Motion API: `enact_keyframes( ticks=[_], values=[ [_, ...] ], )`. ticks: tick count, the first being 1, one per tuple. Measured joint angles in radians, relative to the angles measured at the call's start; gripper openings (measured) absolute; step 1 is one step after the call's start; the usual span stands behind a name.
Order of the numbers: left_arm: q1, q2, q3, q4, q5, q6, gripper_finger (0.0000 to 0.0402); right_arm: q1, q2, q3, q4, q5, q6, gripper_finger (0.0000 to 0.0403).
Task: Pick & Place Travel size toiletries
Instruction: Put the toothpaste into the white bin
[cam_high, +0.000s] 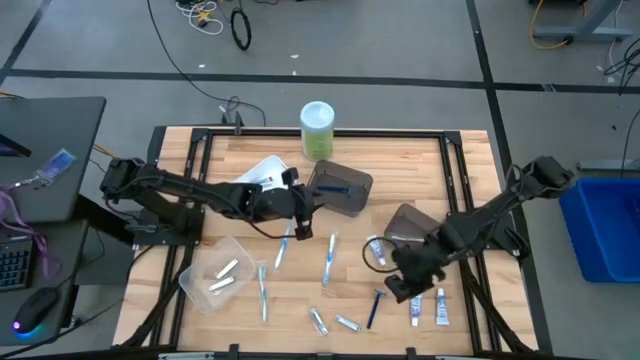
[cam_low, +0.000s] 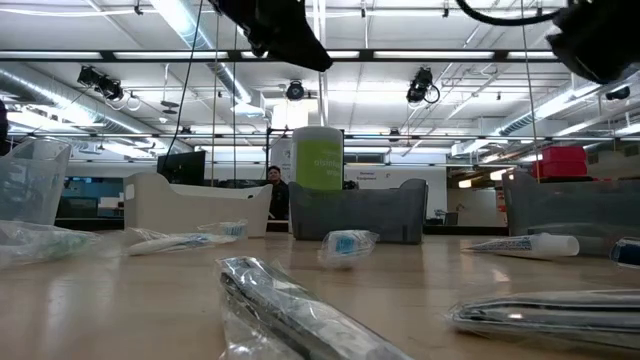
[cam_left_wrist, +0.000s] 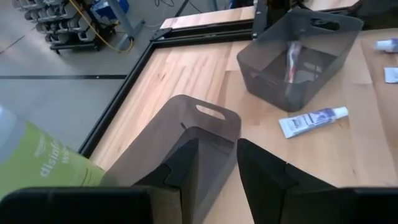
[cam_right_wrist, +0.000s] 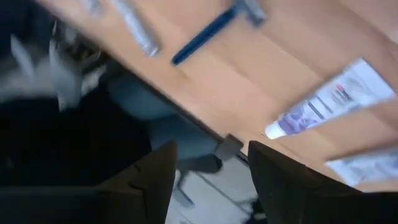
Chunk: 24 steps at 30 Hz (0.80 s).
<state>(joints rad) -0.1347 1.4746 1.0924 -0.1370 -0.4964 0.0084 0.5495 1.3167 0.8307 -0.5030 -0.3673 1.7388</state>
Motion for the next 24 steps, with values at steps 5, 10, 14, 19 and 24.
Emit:
enact_keyframes(
  ticks=[5,10,14,19,24],
  values=[
    [0.033,0.000,0.000,0.000,0.023,0.000,0.0116,0.120,0.000,0.000,-0.050,0.055,0.244,0.0218],
    [0.056,0.000,0.000,0.000,0.022,-0.002,0.0116,0.223,0.000,-0.001,-0.155,0.026,0.439,0.0224],
    [0.060,0.000,0.000,0.000,0.021,-0.023,0.0116,0.307,0.003,-0.001,-0.238,0.100,0.521,0.0228],
    [0.059,0.000,0.000,-0.001,0.021,-0.038,0.0116,0.389,0.033,-0.001,-0.253,0.137,0.606,0.0234],
    [0.059,0.000,0.000,-0.003,0.020,-0.053,0.0116,0.437,0.085,-0.001,-0.270,0.139,0.667,0.0238]
  ],
)
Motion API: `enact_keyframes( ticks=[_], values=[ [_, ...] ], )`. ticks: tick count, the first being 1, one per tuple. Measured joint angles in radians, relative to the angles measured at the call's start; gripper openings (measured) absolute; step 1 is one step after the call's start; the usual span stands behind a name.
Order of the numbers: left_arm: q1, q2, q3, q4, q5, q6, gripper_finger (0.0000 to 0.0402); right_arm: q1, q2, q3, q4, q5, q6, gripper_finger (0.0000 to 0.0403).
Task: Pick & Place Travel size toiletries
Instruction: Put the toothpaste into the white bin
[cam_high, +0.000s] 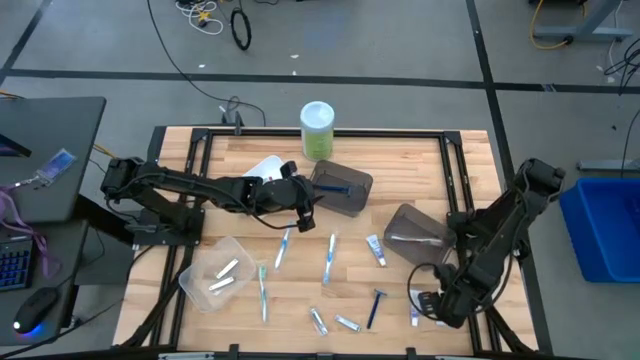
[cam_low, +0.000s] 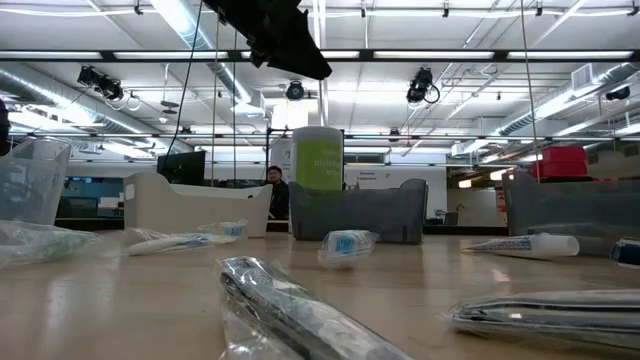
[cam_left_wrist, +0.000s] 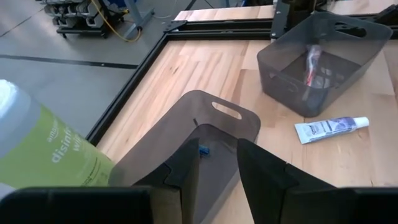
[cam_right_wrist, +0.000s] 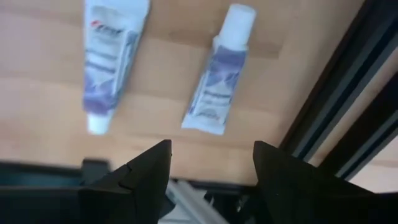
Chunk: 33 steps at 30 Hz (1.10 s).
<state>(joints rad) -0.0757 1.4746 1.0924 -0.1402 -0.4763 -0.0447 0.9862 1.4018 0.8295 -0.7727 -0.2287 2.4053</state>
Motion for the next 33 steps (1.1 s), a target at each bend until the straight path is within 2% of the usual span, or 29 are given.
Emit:
enact_keyframes(
  ticks=[6,10,16,20,28,31,33],
  values=[
    [0.000,0.000,0.000,0.000,0.000,-0.030,0.0116,0.006,0.081,0.000,-0.016,0.006,-0.019,0.0233],
    [0.000,0.000,0.000,0.000,0.000,-0.030,0.0116,0.000,0.119,0.000,-0.033,0.070,-0.073,0.0225],
    [0.000,0.000,0.000,0.000,0.000,-0.031,0.0116,-0.038,0.125,0.000,-0.045,0.102,-0.115,0.0212],
    [0.000,0.000,0.000,0.000,0.003,-0.031,0.0116,-0.050,0.125,0.000,0.035,0.129,-0.150,0.0204],
    [0.000,0.000,0.000,0.000,0.003,-0.031,0.0116,-0.021,0.140,0.000,0.049,0.124,-0.101,0.0190],
    [0.000,0.000,0.000,-0.001,0.003,-0.031,0.0116,-0.014,0.178,0.000,0.060,0.124,-0.193,0.0185],
    [0.000,0.000,0.000,-0.001,0.003,-0.031,0.0116,-0.010,0.203,0.001,0.082,0.120,-0.318,0.0183]
  ],
)
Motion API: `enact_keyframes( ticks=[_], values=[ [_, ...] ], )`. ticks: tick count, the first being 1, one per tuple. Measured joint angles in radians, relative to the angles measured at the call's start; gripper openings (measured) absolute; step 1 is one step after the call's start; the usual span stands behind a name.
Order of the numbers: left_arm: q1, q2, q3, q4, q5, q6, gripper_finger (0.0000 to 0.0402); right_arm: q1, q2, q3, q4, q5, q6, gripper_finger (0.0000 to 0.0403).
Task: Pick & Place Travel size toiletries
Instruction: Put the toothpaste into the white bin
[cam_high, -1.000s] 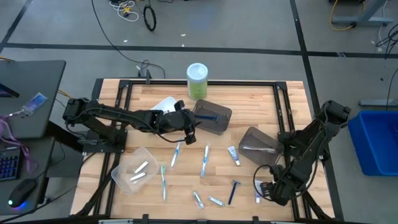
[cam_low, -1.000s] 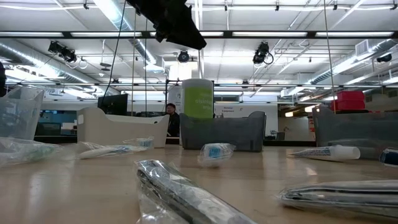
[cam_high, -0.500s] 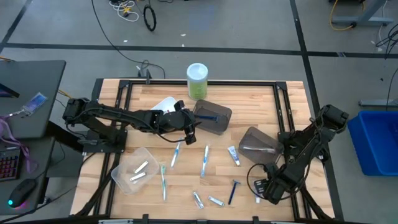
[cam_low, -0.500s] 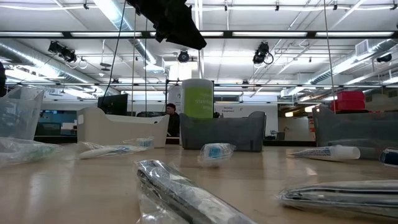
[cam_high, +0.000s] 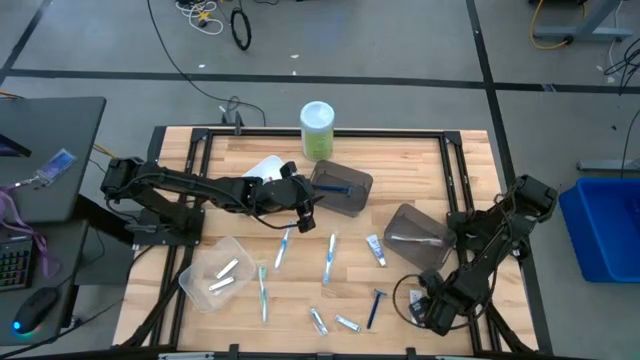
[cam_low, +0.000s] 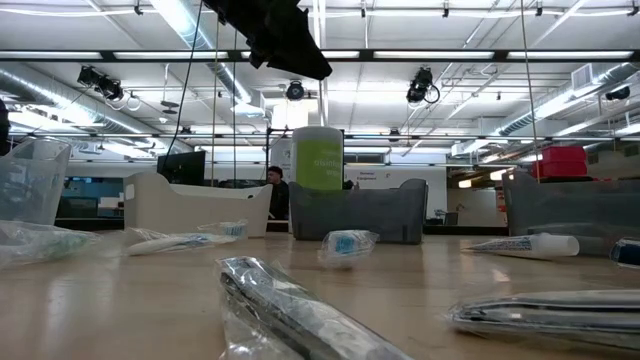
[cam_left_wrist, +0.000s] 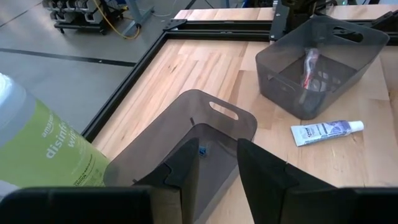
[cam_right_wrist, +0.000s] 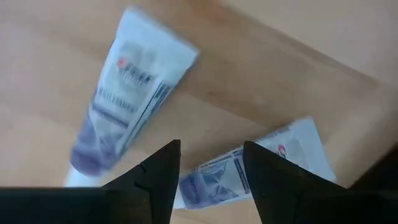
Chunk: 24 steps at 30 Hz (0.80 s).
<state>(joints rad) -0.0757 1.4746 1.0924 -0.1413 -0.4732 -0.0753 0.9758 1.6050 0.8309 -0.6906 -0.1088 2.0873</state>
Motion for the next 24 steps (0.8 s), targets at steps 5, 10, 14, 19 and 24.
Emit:
enact_keyframes(
  ticks=[5,10,14,19,24],
  values=[
    [0.000,0.000,0.000,0.000,0.000,0.000,0.0116,-0.002,0.033,0.002,0.010,0.000,-0.131,0.0176],
    [0.000,0.000,0.000,0.000,0.000,0.000,0.0116,-0.017,-0.005,0.009,-0.024,0.004,-0.159,0.0169],
    [0.000,0.000,0.000,0.000,0.000,0.000,0.0116,-0.020,-0.038,0.057,-0.053,0.008,-0.283,0.0163],
    [0.000,0.000,0.000,0.000,0.000,-0.047,0.0116,-0.012,-0.063,0.117,-0.008,0.013,-0.544,0.0156],
    [0.000,0.000,0.000,-0.001,0.000,-0.113,0.0116,0.053,-0.066,0.118,0.084,0.000,-0.761,0.0150]
  ],
)
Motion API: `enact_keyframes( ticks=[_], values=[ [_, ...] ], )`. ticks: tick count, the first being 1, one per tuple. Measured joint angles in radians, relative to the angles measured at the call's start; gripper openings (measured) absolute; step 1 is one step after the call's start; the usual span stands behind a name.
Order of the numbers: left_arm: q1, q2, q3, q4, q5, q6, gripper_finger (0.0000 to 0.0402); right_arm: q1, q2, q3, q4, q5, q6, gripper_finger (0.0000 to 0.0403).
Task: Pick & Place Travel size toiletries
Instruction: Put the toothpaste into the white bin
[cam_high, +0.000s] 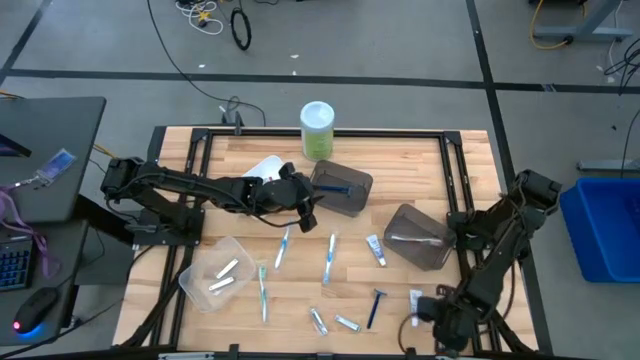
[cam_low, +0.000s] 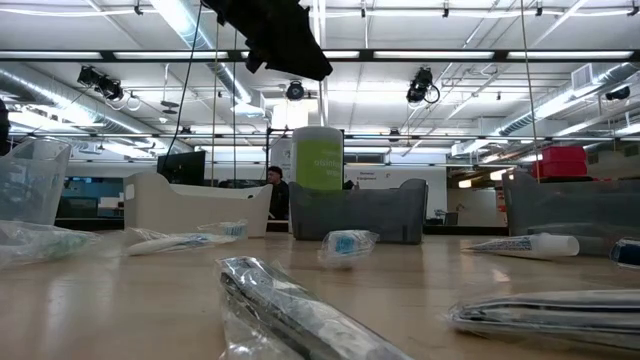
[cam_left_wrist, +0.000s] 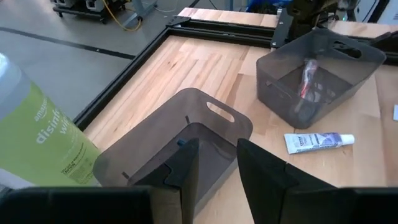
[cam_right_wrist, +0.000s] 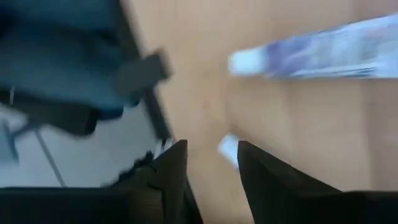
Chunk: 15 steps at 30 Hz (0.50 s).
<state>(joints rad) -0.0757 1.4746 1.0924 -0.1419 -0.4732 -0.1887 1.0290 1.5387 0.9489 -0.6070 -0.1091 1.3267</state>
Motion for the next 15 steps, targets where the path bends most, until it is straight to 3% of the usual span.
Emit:
enact_keyframes(
  ticks=[9,15],
  values=[
    [0.000,0.000,0.000,0.001,-0.002,-0.097,0.0116,0.098,0.017,-0.012,-0.010,0.098,-0.123,0.0156],
    [0.000,0.000,0.000,0.001,-0.003,-0.142,0.0116,0.113,0.058,-0.064,0.020,0.079,-0.317,0.0167]
  ],
)
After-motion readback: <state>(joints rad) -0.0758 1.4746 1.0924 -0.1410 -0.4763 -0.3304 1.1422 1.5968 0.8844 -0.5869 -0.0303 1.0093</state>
